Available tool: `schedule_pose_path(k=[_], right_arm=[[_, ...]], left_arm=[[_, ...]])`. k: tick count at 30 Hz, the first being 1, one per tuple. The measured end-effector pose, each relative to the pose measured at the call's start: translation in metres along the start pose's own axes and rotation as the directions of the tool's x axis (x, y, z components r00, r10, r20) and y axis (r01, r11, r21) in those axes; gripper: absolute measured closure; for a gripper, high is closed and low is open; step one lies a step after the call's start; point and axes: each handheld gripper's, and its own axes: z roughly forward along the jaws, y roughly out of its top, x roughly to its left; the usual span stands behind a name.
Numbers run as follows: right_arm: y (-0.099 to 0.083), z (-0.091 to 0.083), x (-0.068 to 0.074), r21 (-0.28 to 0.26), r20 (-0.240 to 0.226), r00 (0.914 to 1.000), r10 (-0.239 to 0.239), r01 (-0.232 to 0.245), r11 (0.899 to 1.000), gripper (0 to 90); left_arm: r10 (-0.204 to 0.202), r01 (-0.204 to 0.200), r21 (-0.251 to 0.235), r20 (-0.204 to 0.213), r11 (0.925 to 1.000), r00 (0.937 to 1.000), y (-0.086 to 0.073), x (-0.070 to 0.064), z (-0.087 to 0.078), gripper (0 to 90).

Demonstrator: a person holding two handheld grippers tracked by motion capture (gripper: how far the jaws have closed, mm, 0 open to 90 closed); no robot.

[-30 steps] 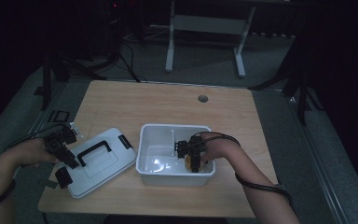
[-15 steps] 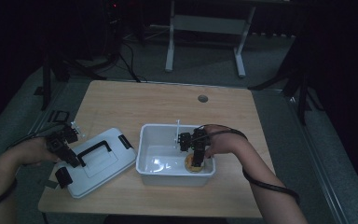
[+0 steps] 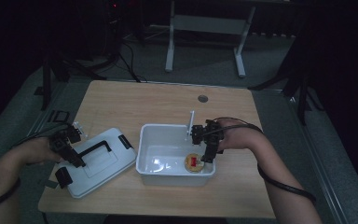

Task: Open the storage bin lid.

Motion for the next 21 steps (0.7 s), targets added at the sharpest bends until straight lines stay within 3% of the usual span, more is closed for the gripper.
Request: schedule_pose_path(k=[10, 21], right_arm=[[-0.041, -0.012, -0.001, -0.002, 0.014, 0.9987, 0.050, -0.050, 0.999, 13.9], [-0.095, 0.007, 0.002, 0.006, -0.007, 0.9908, 0.135, -0.135, 0.991, 13.9]], left_arm=[[0.000, 0.000, 0.001, -0.002, 1.0000, 1.0000, 0.000, -0.001, 0.001, 52.4], [0.023, -0.023, -0.003, -0.002, 0.9997, 0.9997, 0.001, -0.001, 0.002, 52.3]])
